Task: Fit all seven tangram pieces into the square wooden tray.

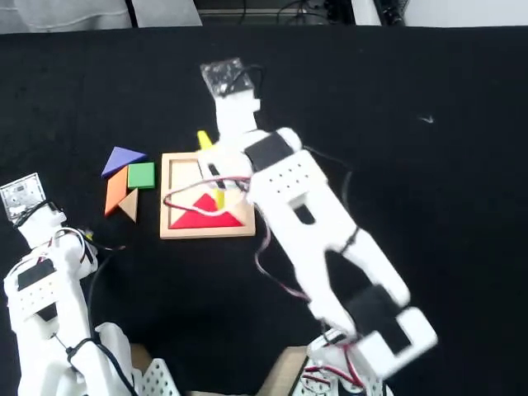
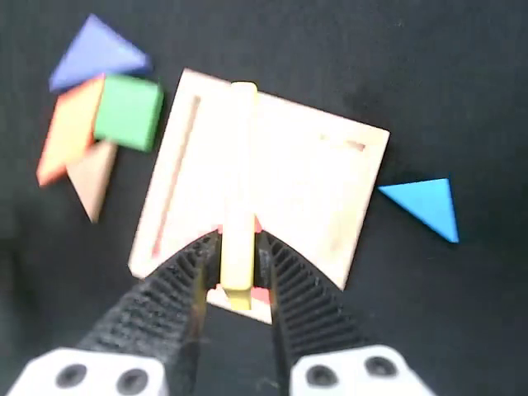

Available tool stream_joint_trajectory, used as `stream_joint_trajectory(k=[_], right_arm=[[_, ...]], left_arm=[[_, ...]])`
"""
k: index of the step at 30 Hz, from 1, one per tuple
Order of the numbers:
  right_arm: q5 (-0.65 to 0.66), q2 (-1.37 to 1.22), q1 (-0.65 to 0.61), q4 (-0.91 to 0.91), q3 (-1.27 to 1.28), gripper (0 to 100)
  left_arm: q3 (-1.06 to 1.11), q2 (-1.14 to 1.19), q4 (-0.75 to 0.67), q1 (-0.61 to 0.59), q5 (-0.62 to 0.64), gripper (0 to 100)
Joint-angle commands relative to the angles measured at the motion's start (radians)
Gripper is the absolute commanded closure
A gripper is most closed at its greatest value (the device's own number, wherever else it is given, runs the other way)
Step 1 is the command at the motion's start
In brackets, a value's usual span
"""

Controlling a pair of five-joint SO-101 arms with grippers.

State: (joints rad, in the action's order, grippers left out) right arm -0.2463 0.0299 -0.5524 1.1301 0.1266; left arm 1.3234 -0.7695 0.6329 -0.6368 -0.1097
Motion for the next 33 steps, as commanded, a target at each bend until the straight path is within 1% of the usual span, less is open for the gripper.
stream_joint_trajectory(k=[1, 4, 6, 9, 11, 13, 15, 19, 24, 28, 33], right_arm=[[-0.255, -0.137, -0.015, -0.025, -0.202, 98.7], [-0.436, -0.229, -0.043, -0.025, -0.265, 98.3], [-0.496, -0.280, -0.086, -0.026, -0.288, 98.3], [-0.499, -0.352, -0.160, -0.060, -0.321, 98.3], [-0.497, -0.403, -0.181, -0.098, -0.354, 98.3], [-0.493, -0.455, -0.178, -0.117, -0.400, 98.3], [-0.454, -0.504, -0.161, -0.106, -0.449, 98.5], [-0.428, -0.567, -0.140, 0.005, -0.544, 98.6], [-0.427, -0.578, -0.109, 0.117, -0.630, 98.6], [-0.427, -0.581, -0.101, 0.117, -0.615, 98.6], [-0.427, -0.581, -0.104, 0.061, -0.561, 98.6]], left_arm=[[-0.005, -0.008, -0.014, 0.010, -0.002, 84], [-0.005, -0.008, -0.015, 0.010, -0.002, 84], [-0.005, -0.008, -0.015, 0.010, -0.002, 84], [-0.005, -0.008, -0.017, 0.010, -0.002, 84], [-0.005, -0.008, -0.017, 0.010, -0.002, 84], [-0.005, -0.008, -0.017, 0.010, -0.002, 84], [-0.005, -0.008, -0.017, 0.010, -0.002, 84], [-0.005, -0.008, -0.017, 0.010, -0.002, 84], [-0.005, -0.008, -0.017, 0.010, -0.002, 84], [-0.005, -0.008, -0.017, 0.010, -0.002, 84], [-0.005, -0.008, -0.017, 0.010, -0.002, 84]])
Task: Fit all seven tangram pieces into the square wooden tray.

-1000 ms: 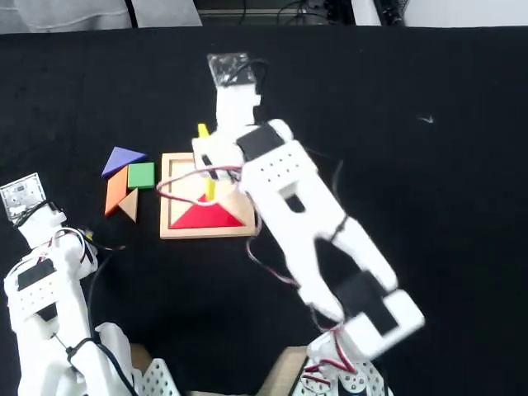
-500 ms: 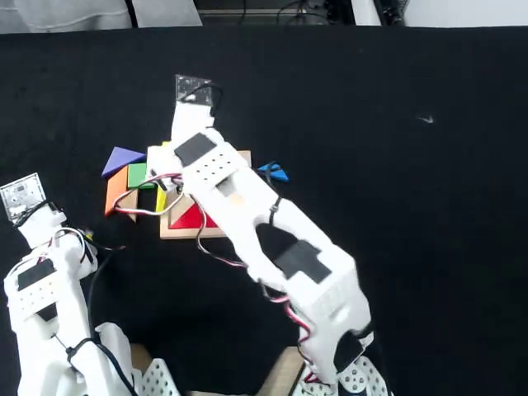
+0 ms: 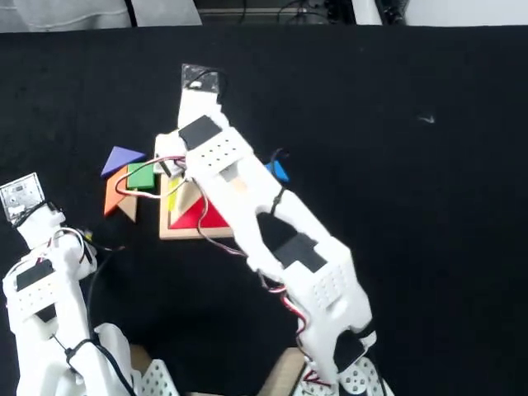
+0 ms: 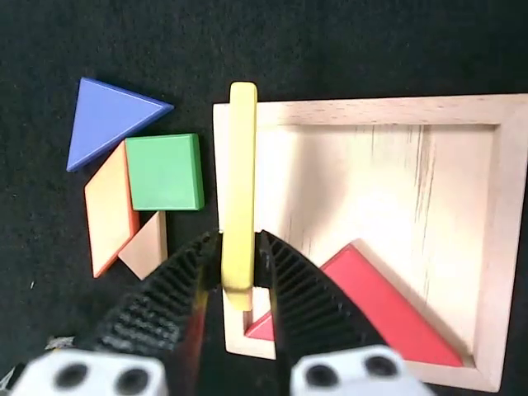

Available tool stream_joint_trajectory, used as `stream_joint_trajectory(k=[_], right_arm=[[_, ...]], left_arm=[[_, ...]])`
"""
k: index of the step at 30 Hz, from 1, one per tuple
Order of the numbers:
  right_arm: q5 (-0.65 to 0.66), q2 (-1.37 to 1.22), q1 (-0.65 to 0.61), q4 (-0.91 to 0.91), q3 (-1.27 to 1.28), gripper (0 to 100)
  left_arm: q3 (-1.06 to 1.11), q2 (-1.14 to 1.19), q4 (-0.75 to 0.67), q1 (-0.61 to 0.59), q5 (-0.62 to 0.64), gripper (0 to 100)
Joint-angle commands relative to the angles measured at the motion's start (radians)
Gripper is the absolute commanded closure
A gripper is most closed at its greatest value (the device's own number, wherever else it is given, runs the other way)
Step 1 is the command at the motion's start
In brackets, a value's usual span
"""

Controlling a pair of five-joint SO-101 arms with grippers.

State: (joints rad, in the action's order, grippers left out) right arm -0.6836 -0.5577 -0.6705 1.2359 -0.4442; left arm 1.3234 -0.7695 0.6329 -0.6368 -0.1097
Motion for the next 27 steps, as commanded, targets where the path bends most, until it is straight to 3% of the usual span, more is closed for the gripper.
stream_joint_trajectory(k=[1, 17, 27], right_arm=[[0.014, 0.007, 0.012, -0.060, 0.019, 98.6], [0.054, -0.047, -0.014, -0.095, 0.036, 98.6], [0.049, -0.137, -0.017, 0.038, -0.131, 95.7]], left_arm=[[-0.005, -0.008, -0.017, 0.010, -0.002, 84], [-0.005, -0.008, -0.017, 0.010, -0.002, 84], [-0.005, -0.008, -0.017, 0.010, -0.002, 84]])
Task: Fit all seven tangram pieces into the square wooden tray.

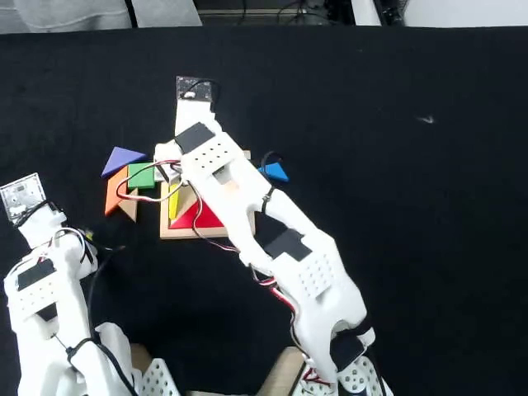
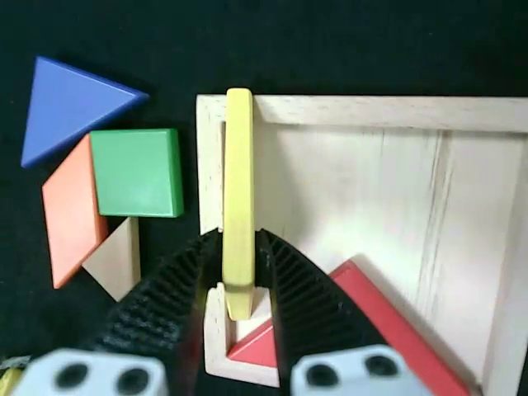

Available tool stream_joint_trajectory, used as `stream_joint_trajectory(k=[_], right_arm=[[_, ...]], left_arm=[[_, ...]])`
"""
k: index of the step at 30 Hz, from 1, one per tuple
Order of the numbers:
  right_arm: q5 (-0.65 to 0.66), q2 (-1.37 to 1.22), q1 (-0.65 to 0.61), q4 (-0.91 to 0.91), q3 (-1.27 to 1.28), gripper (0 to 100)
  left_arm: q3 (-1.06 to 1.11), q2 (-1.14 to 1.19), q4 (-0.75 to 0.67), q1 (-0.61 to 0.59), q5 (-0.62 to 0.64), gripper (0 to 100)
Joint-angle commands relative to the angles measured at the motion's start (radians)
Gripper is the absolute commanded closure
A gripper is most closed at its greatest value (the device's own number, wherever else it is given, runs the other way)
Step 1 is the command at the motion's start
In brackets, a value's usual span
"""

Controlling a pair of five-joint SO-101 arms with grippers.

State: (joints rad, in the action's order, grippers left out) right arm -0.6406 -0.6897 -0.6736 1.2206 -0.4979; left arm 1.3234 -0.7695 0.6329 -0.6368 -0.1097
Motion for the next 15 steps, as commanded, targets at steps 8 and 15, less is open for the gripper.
stream_joint_trajectory(k=[8, 15], right_arm=[[0.009, -0.027, -0.015, 0.100, -0.108, 77.1], [0.064, -0.021, -0.012, 0.100, -0.110, 77.9]], left_arm=[[-0.005, -0.008, -0.017, 0.010, -0.002, 84], [-0.005, -0.008, -0.017, 0.010, -0.002, 84]])
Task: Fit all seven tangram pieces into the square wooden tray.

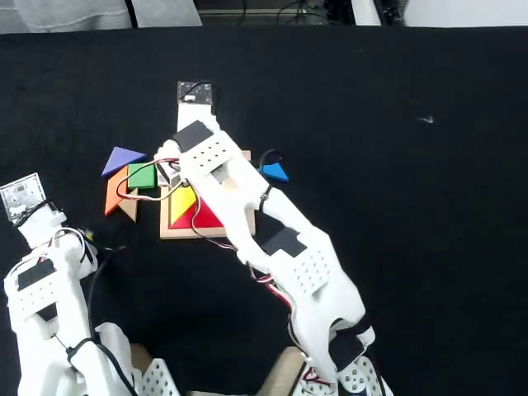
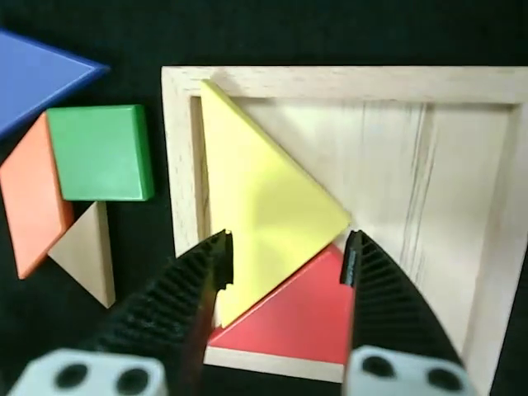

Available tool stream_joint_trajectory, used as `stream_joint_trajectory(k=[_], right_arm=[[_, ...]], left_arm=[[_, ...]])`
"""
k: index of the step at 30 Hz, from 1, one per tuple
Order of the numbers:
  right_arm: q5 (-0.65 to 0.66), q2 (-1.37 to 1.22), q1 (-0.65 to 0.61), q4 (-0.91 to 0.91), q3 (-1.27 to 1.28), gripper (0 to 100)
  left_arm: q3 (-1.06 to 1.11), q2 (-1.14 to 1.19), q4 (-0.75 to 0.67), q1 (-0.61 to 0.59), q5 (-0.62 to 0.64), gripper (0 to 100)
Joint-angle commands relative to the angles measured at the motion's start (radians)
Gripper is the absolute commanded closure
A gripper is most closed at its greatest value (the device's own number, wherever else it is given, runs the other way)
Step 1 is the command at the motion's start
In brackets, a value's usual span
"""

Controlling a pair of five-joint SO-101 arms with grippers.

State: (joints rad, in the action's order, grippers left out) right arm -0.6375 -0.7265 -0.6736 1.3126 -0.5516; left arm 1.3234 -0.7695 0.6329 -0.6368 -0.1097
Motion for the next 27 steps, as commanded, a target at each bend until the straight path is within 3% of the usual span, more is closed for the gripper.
stream_joint_trajectory(k=[1, 4, 9, 23, 27], right_arm=[[0.087, 0.016, -0.011, 0.008, -0.056, 77.9], [0.173, 0.018, -0.008, 0.008, -0.058, 79.6], [0.241, 0.016, 0.074, 0.009, -0.124, 99.1], [0.245, -0.171, 0.110, -0.014, -0.246, 98.7], [0.247, -0.216, 0.106, 0.058, -0.341, 98.7]], left_arm=[[-0.005, -0.008, -0.017, 0.010, -0.002, 84], [-0.005, -0.008, -0.017, 0.010, -0.002, 84], [-0.005, -0.008, -0.017, 0.010, -0.002, 84], [-0.005, -0.008, -0.017, 0.010, -0.002, 84], [-0.005, -0.008, -0.017, 0.010, -0.002, 84]])
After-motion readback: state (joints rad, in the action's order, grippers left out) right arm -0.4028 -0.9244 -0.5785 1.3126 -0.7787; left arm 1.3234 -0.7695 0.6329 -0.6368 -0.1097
